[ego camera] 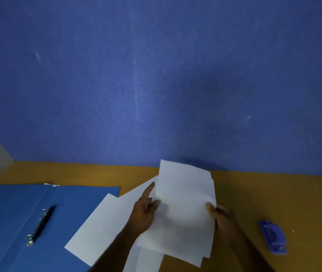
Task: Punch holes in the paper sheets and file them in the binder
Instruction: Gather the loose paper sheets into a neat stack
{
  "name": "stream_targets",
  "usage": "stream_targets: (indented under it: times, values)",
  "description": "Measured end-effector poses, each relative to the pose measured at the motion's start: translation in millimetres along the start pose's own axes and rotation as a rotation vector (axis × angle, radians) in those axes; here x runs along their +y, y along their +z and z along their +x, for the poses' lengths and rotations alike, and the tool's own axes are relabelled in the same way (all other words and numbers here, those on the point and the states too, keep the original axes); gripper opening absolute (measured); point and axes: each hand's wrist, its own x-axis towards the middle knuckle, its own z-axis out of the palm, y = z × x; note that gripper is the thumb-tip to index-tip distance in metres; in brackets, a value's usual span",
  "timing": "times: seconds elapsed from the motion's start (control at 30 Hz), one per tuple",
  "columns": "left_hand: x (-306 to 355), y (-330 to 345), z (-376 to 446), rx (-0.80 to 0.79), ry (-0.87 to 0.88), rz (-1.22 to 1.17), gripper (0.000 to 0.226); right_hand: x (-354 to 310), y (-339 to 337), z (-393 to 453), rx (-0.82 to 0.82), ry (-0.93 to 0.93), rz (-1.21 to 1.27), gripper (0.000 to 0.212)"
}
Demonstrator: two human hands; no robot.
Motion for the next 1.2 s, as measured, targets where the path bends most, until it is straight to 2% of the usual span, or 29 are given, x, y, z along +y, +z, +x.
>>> stream_targets:
  times: [0.07, 0.13, 0.23, 0.3, 0.33, 0.43, 0.57, 0.67, 0.77, 0.83, 0.9, 0.97, 1.03, 1.1, 1.2]
  values:
    - [-8, 0, -2, 0.018, -0.102, 0.038, 0.056, 2, -2, -2, 0.085, -0.015, -0.009, 0.017]
    - [-18, -5, -6, -0.018, -0.141, 0.198, 0.06, 9, -9, 3, 0.172, -0.025, -0.04, 0.014]
    - [-41, -11, -13, -0.155, -0.146, 0.648, 0.095, 18, -26, 13, 0.207, 0.034, -0.075, 0.016]
    - [-53, -11, -17, -0.243, -0.143, 0.831, 0.116, 24, -39, 16, 0.204, 0.073, -0.096, 0.017]
    - [-59, -10, -18, -0.266, -0.148, 0.877, 0.117, 26, -45, 16, 0.206, 0.079, -0.107, 0.015]
    - [-62, -8, -21, -0.261, -0.165, 0.923, 0.108, 32, -61, 16, 0.257, 0.07, -0.161, 0.01]
    - [-61, -5, -25, -0.236, -0.154, 0.946, 0.095, 40, -76, 20, 0.326, 0.109, -0.231, 0.023]
    - [-62, -4, -27, -0.227, -0.138, 0.958, 0.093, 45, -82, 22, 0.366, 0.126, -0.246, 0.007]
    - [-63, -4, -26, -0.221, -0.139, 0.956, 0.09, 43, -82, 20, 0.403, 0.109, -0.243, 0.008]
    - [-64, -5, -25, -0.229, -0.152, 0.948, 0.101, 43, -82, 18, 0.406, 0.111, -0.219, 0.008]
    - [-67, -5, -26, -0.223, -0.14, 0.942, 0.124, 46, -83, 18, 0.412, 0.111, -0.212, 0.012]
    - [-67, -5, -26, -0.22, -0.136, 0.944, 0.132, 52, -85, 20, 0.412, 0.105, -0.231, 0.017]
    - [-66, -3, -26, -0.223, -0.153, 0.951, 0.123, 56, -85, 20, 0.404, 0.103, -0.24, 0.018]
    - [-65, -1, -27, -0.206, -0.153, 0.947, 0.1, 55, -85, 19, 0.401, 0.105, -0.226, 0.018]
    - [-67, -2, -28, -0.078, -0.082, 0.925, 0.071, 47, -82, 14, 0.399, 0.093, -0.177, 0.013]
